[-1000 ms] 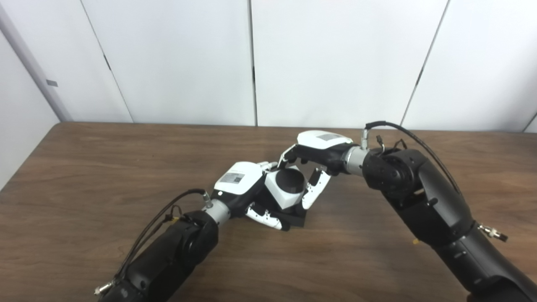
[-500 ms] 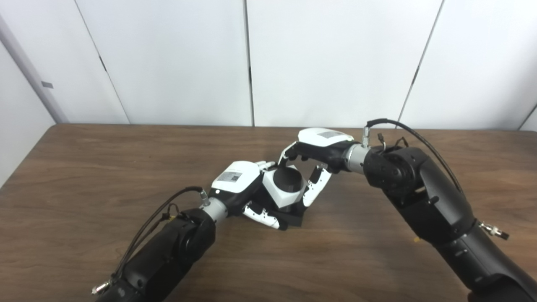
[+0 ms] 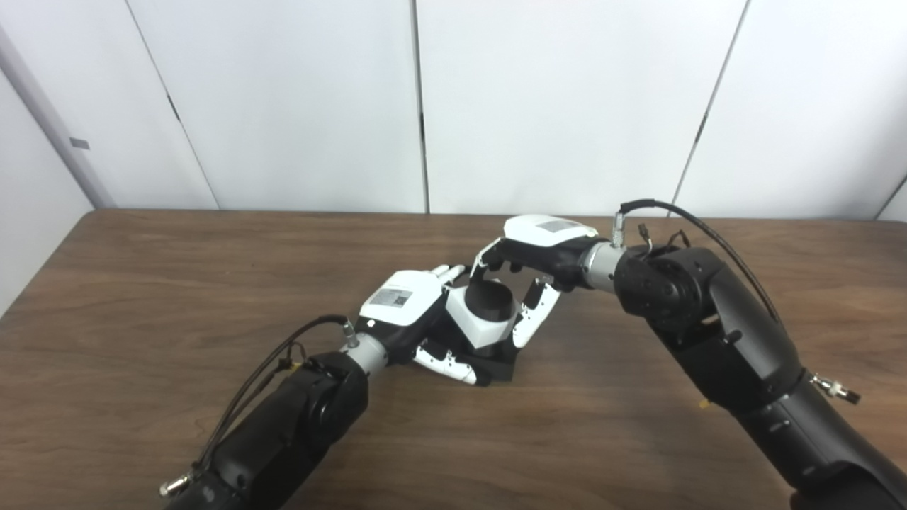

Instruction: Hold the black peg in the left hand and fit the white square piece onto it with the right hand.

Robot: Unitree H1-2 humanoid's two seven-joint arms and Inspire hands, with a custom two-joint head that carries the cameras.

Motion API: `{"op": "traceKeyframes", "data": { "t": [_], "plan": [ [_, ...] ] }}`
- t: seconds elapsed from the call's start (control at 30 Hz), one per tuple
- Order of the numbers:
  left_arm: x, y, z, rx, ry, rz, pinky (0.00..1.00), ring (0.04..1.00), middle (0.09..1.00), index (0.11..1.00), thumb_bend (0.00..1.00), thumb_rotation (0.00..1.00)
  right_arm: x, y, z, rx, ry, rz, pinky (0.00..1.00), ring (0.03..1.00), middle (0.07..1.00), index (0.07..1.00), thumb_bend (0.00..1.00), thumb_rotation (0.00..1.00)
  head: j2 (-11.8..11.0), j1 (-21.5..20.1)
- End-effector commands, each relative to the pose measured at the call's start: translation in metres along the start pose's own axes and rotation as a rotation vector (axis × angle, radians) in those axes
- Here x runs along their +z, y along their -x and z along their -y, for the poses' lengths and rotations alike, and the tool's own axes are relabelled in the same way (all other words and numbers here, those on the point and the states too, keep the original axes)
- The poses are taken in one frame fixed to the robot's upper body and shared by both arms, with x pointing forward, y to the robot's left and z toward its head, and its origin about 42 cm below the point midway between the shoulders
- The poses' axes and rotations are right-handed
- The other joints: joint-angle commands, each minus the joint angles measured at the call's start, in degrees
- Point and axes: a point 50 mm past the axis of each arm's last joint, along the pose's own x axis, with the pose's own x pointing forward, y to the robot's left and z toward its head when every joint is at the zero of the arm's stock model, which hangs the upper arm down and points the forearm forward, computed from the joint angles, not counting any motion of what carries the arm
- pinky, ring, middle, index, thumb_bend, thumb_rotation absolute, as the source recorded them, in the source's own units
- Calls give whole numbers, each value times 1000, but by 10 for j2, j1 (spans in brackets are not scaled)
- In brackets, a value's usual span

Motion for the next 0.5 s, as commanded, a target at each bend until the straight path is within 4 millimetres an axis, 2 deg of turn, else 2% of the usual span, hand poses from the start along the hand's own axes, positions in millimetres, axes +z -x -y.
{"op": "traceKeyframes", "data": {
  "t": [0.0, 0.23, 0.47],
  "plan": [
    [-9, 22, 59, -268, -21, -83, 926, 978, 986, 843, 1000, 468, 11, 7, 37, -107, 72, 45, 737, 819, 814, 673, 917, 284, 0, 1],
    [-9, 23, 60, -272, -58, -100, 932, 998, 1000, 859, 1000, 501, 11, 8, 37, -102, 64, 43, 740, 824, 819, 674, 913, 274, 4, 0],
    [-10, 24, 59, -265, -56, -111, 950, 1000, 1000, 814, 1000, 490, 11, 8, 38, -98, 72, 42, 737, 824, 820, 676, 908, 284, 4, 0]
  ]
}}
